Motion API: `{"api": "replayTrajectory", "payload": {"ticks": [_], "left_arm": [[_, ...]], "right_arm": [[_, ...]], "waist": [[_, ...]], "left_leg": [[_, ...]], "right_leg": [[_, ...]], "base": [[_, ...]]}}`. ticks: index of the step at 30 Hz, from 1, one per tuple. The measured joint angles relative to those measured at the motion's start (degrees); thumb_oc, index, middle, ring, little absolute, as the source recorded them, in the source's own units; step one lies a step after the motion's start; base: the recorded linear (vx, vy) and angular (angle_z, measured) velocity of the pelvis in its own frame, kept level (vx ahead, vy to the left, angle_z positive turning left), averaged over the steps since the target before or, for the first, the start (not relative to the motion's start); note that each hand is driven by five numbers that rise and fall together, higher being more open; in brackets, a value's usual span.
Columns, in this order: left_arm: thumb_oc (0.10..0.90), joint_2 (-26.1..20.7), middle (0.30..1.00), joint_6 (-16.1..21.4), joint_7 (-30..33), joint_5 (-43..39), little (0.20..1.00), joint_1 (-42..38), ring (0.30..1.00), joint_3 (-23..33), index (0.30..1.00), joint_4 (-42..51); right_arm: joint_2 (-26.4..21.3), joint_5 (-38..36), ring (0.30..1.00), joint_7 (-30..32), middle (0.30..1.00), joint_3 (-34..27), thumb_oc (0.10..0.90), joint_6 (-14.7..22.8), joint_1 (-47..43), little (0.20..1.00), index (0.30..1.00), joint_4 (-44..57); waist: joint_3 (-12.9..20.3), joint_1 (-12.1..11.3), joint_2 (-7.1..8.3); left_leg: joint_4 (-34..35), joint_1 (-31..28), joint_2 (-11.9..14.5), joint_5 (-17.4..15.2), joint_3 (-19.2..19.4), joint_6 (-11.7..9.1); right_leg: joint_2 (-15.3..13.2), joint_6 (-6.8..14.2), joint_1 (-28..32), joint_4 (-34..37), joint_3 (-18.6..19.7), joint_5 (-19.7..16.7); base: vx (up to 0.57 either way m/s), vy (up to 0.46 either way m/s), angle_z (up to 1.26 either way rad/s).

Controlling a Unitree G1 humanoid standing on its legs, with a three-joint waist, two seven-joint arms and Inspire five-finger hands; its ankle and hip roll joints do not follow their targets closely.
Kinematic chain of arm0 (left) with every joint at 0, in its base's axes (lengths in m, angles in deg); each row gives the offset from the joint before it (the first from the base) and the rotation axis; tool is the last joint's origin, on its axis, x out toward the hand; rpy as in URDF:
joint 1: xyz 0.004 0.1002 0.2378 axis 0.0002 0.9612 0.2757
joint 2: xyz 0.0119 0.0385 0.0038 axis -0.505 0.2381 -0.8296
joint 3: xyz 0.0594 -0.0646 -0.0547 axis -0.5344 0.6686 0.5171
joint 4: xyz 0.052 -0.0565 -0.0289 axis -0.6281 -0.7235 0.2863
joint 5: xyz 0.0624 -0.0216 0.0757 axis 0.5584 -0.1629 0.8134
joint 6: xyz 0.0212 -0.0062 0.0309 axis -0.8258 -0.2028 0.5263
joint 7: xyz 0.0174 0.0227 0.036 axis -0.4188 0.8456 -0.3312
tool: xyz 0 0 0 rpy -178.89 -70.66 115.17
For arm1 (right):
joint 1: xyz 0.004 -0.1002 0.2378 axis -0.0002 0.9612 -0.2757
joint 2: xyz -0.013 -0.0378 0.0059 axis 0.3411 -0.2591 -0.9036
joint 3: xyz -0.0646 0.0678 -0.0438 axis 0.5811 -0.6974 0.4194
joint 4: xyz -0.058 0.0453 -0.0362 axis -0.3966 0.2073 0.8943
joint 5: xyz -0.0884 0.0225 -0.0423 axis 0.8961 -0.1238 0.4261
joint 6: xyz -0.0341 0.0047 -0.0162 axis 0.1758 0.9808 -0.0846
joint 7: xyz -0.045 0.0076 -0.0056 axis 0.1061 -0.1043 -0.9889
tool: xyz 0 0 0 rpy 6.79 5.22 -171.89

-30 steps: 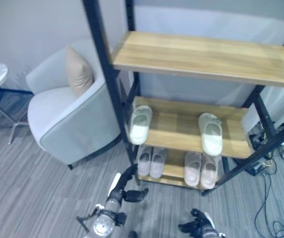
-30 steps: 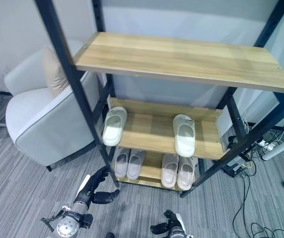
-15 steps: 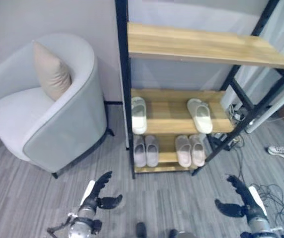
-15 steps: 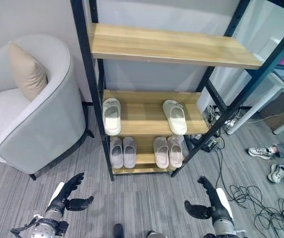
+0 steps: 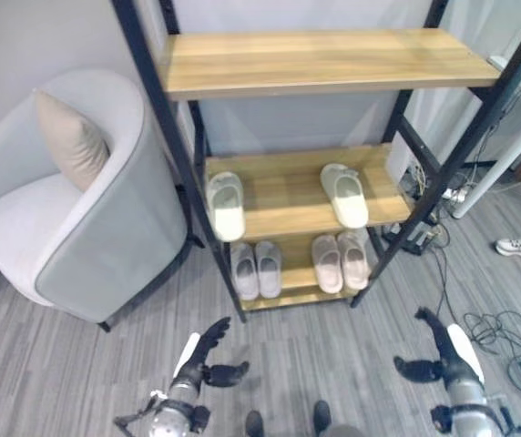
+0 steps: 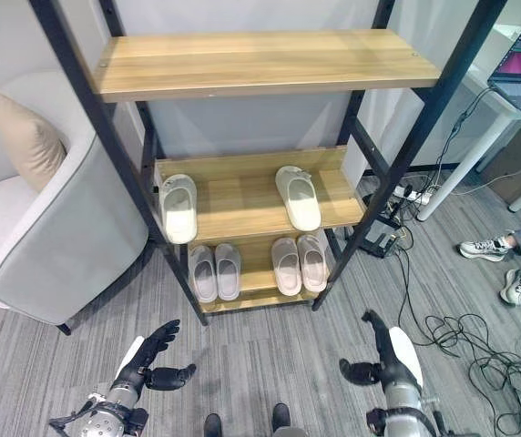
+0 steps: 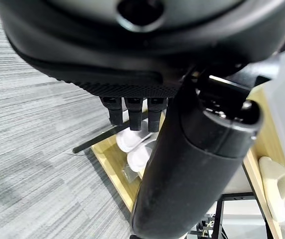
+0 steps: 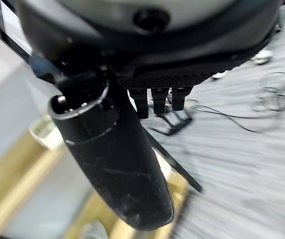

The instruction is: Arrange the slippers neatly on the shoe rack.

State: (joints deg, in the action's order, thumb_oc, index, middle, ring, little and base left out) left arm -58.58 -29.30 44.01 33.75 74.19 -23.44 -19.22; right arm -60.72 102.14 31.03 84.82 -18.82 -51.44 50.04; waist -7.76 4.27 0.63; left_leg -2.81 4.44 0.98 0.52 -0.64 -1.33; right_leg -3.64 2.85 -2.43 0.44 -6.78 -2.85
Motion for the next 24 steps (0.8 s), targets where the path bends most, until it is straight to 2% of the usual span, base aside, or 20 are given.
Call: {"api": "replayTrajectory", "payload": {"ticks": [2, 3, 4, 5, 6, 7, 8, 9, 10, 11, 12, 14, 15, 16, 19, 20, 24], "left_arm": [[0.800, 1.3, 0.900, -0.4, -1.0, -0.4, 0.900, -2.5, 0.900, -0.2, 0.900, -2.0], [0.800, 1.3, 0.900, -0.4, -1.7, -0.5, 0.900, -4.0, 0.900, -0.2, 0.900, -1.9], [0.800, 1.0, 0.900, -0.5, -2.4, -0.5, 0.900, -4.7, 0.900, -0.2, 0.900, -1.7], [0.800, 0.8, 0.900, -0.6, -2.6, -0.4, 0.900, -4.5, 0.900, -0.1, 0.900, -1.7], [0.800, 0.3, 0.900, -0.6, -3.6, 0.3, 0.900, -4.6, 0.900, -0.1, 0.900, -0.9], [0.800, 0.2, 0.900, -0.5, -3.7, 0.2, 0.900, -4.6, 0.900, -0.1, 0.900, -0.4], [0.800, 0.2, 0.900, -0.5, -3.7, 0.2, 0.900, -4.6, 0.900, -0.1, 0.900, -0.4], [0.800, 0.3, 0.900, -0.6, -3.7, 0.2, 0.900, -4.2, 0.900, 0.0, 0.900, -0.2], [0.800, 0.3, 0.900, -0.7, -3.8, 0.2, 0.900, -3.3, 0.900, 0.0, 0.900, -0.5], [0.800, 0.7, 0.900, -0.7, -4.0, 0.2, 0.900, -3.3, 0.900, 0.0, 0.900, -1.4], [0.800, 1.2, 0.900, -1.2, -4.1, 0.2, 0.900, -3.3, 0.900, 0.0, 0.900, -2.0], [0.800, 1.0, 0.900, -1.4, -4.7, 0.3, 0.900, -3.2, 0.900, -0.1, 0.900, -1.9], [0.800, 1.1, 0.900, -1.4, -5.0, 0.6, 0.900, -3.3, 0.900, -0.3, 0.900, -1.9], [0.800, 1.1, 0.900, -1.4, -5.2, 1.0, 0.900, -3.6, 0.900, -0.5, 0.900, -1.8], [0.800, 0.8, 0.900, -1.6, -6.3, 2.1, 0.900, -4.3, 0.900, -0.5, 0.900, -1.8], [0.800, 0.6, 0.900, -1.6, -6.3, 2.1, 0.900, -5.8, 0.900, -0.5, 0.900, -1.8], [0.800, 0.5, 0.900, -1.6, -6.2, 2.1, 0.900, -7.4, 0.900, -0.6, 0.900, -1.8]], "right_arm": [[-0.7, -1.1, 0.900, 0.8, 0.900, -0.5, 0.800, -0.1, -1.8, 0.900, 0.900, -0.5], [-1.2, -2.3, 0.900, 1.2, 0.900, -0.3, 0.800, 0.1, -3.0, 0.900, 0.900, -0.4], [-2.1, -2.8, 0.900, 1.2, 0.900, 0.4, 0.800, 0.2, -4.7, 0.900, 0.900, -0.4], [-2.2, -2.9, 0.900, 1.1, 0.900, 0.8, 0.800, 0.5, -6.7, 0.900, 0.900, -0.3], [-4.2, -4.7, 0.900, 0.1, 0.900, 0.9, 0.800, 0.5, -8.1, 0.900, 0.900, 0.8], [-5.9, -5.9, 0.900, -1.5, 0.900, 0.9, 0.800, 0.4, -8.8, 0.900, 0.900, 1.4], [-5.9, -5.9, 0.900, -1.5, 0.900, 0.9, 0.800, 0.4, -8.8, 0.900, 0.900, 1.4], [-6.8, -8.0, 0.900, -3.3, 0.900, 1.2, 0.800, 0.8, -9.9, 0.900, 0.900, 1.5], [-7.0, -9.0, 0.900, -5.0, 0.900, 2.1, 0.800, 0.8, -9.9, 0.900, 0.900, 1.7], [-7.0, -9.0, 0.900, -6.2, 0.900, 2.0, 0.800, 0.9, -9.1, 0.900, 0.900, 2.9], [-7.0, -9.0, 0.900, -7.1, 0.900, 2.0, 0.800, 1.2, -6.8, 0.900, 0.900, 4.7], [-6.8, -9.5, 0.900, -9.0, 0.900, 2.5, 0.800, 1.9, -5.1, 0.900, 0.900, 6.3], [-6.8, -9.5, 0.900, -9.3, 0.900, 2.5, 0.800, 1.9, -5.2, 0.900, 0.900, 6.3], [-6.8, -9.5, 0.900, -9.3, 0.900, 2.5, 0.800, 1.7, -5.3, 0.900, 0.900, 6.3], [-6.9, -10.3, 0.900, -9.3, 0.900, 2.5, 0.800, 1.0, -8.5, 0.900, 0.900, 6.2], [-7.3, -11.8, 0.900, -9.1, 0.900, 2.5, 0.800, 0.9, -10.8, 0.900, 0.900, 6.2], [-7.4, -14.2, 0.900, -9.1, 0.900, 2.6, 0.800, 0.9, -14.1, 0.900, 0.900, 5.9]], "waist": [[-0.3, -0.2, 1.60], [-0.9, -0.4, 3.10], [-1.4, -1.7, 4.13], [-1.5, -2.2, 4.17], [-1.8, -2.9, 4.43], [-1.9, -3.6, 4.50], [-1.9, -3.6, 4.50], [-1.9, -4.9, 4.77], [-2.1, -5.7, 4.98], [-1.8, -5.6, 4.24], [-1.8, -5.2, 4.14], [-1.7, -4.1, 4.91], [-1.7, -3.8, 5.00], [-1.7, -3.1, 5.03], [-1.5, -2.8, 4.90], [-1.4, -2.9, 4.79], [-1.2, -3.2, 4.29]], "left_leg": [[-10.4, 5.5, -0.1, 1.4, -0.4, -2.9], [-17.0, 9.3, 0.2, 3.6, 1.2, -4.4], [-22.7, 11.7, 2.1, 3.8, 4.9, -2.2], [-26.2, 12.5, 4.0, 1.1, 6.4, 0.1], [-25.9, 13.0, 5.1, -2.1, 6.6, -0.7], [-19.8, 12.6, 3.9, -3.1, 6.5, -1.1], [-19.8, 12.6, 3.9, -3.1, 6.5, -1.1], [-8.0, 10.9, 1.8, -2.2, 5.7, -0.8], [-1.9, 9.1, 1.7, -1.0, 4.4, -1.0], [-1.6, 8.1, 1.5, -0.5, 4.1, -1.0], [-1.9, 6.6, 1.4, -0.2, 2.4, -0.6], [-2.0, 4.2, 0.7, 0.3, 2.0, 0.3], [-1.0, 2.9, 0.7, 0.4, 1.9, 0.3], [1.0, 1.3, 0.6, 2.0, 2.1, 0.4], [4.6, -1.6, -0.6, 2.8, 3.8, 1.7], [4.1, -1.9, -1.3, 2.5, 4.3, 2.6], [3.8, -2.8, -2.2, 1.8, 4.3, 4.3]], "right_leg": [[0.1, -2.6, 0.7, -1.0, -3.3, 1.5], [-0.7, -3.9, 0.6, -2.3, -4.9, 2.5], [-0.3, -5.1, 0.6, -2.9, -5.9, 3.0], [0.9, -6.1, 1.5, -2.9, -6.3, 4.3], [2.6, -6.6, 1.7, -3.1, -6.9, 5.2], [2.9, -5.5, 1.6, -2.4, -6.8, 4.5], [2.9, -5.5, 1.6, -2.4, -6.8, 4.5], [3.6, -4.6, 1.8, -0.9, -6.2, 2.8], [5.1, -5.0, 2.4, -0.5, -5.9, 2.6], [6.0, -4.7, 3.7, 0.4, -6.2, 3.4], [6.7, -5.2, 4.8, 0.7, -6.6, 3.5], [7.5, -5.4, 5.4, 1.3, -6.2, 4.3], [7.6, -5.6, 5.3, 1.3, -5.8, 4.2], [7.7, -6.2, 5.2, 1.2, -5.1, 3.8], [6.6, -6.2, 5.6, 1.2, -2.4, 3.8], [5.8, -5.6, 5.7, 0.6, -1.9, 4.2], [4.5, -3.5, 4.4, -3.8, -1.4, 5.7]], "base": [[-0.02, -0.223, 0.84], [0.04, -0.138, 0.65], [0.10, -0.087, 0.40], [0.23, -0.078, 0.36], [0.28, -0.015, 0.27], [0.20, 0.031, 0.28], [0.14, 0.030, -0.08], [0.16, 0.037, -0.36], [0.24, 0.062, -0.35], [0.25, 0.087, -0.19], [0.19, 0.085, 0.06], [0.14, 0.074, -0.06], [0.14, 0.102, -0.19], [0.18, 0.140, -0.31], [0.13, 0.146, -0.43], [0.10, 0.153, -0.17], [0.06, 0.145, 0.05]]}}
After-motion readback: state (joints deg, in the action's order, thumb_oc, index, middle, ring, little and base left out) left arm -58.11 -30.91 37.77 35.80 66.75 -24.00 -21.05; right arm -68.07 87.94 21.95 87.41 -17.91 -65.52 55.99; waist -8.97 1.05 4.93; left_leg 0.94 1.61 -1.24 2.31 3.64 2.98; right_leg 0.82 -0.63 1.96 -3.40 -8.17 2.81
